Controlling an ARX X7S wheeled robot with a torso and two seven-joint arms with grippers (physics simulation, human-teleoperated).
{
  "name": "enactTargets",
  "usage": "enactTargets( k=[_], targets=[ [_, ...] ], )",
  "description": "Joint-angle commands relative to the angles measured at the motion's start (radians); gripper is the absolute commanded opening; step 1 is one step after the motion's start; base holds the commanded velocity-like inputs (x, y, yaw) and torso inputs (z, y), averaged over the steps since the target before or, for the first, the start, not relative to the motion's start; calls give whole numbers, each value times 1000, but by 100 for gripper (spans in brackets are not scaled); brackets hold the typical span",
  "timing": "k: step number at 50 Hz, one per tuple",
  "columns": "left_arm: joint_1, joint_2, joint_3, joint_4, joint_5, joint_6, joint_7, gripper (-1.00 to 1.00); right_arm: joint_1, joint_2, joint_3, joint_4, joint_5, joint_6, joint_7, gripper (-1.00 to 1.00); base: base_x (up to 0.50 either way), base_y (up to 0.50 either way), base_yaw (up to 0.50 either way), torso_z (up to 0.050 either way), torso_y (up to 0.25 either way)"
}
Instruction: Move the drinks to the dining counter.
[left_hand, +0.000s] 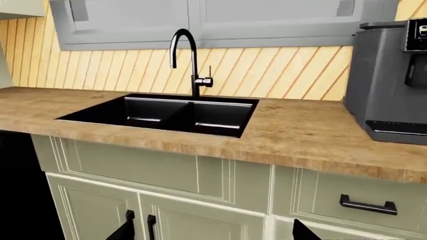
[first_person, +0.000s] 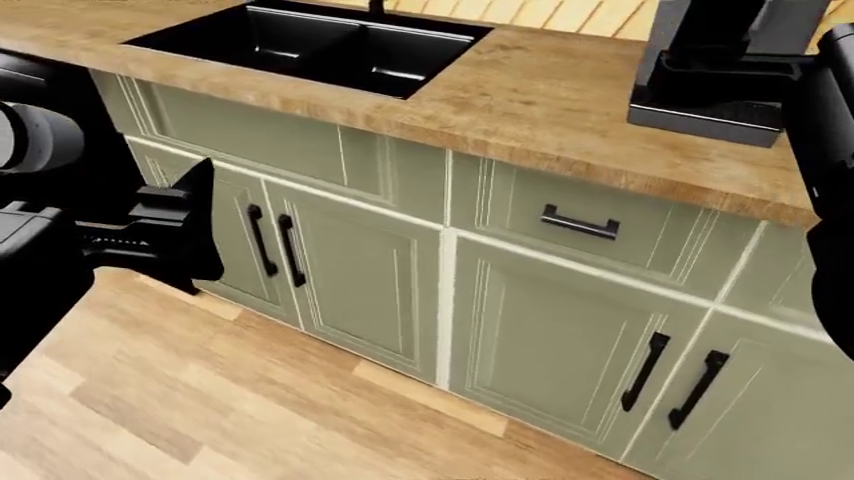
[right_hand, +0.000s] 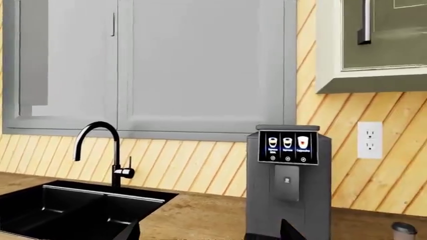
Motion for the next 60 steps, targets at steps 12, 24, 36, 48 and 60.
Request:
enactTargets(
  k=[12, 24, 36, 48, 60],
  targets=[
    [-11, -5, 7, -2, -5, 0, 0, 100, 6, -4, -2, 11, 6, 1, 1, 100, 0, 0, -500, 0, 0],
    [-5, -6, 6, -3, 3, 2, 7, 100, 6, -9, -6, 15, 2, 0, -2, 100, 0, 0, -500, 0, 0],
    [0, -9, 4, 2, -1, 5, 4, 100, -5, -2, -4, 10, 5, -3, 3, 100, 0, 0, -500, 0, 0],
    [2, -11, 8, 7, 0, 5, 1, 100, -6, -2, -7, 10, 5, -2, 2, 100, 0, 0, -500, 0, 0],
    [0, -12, 9, 5, 1, 7, 4, 100, 1, -8, -13, 17, 3, 2, -1, 100, 0, 0, -500, 0, 0]
  ],
)
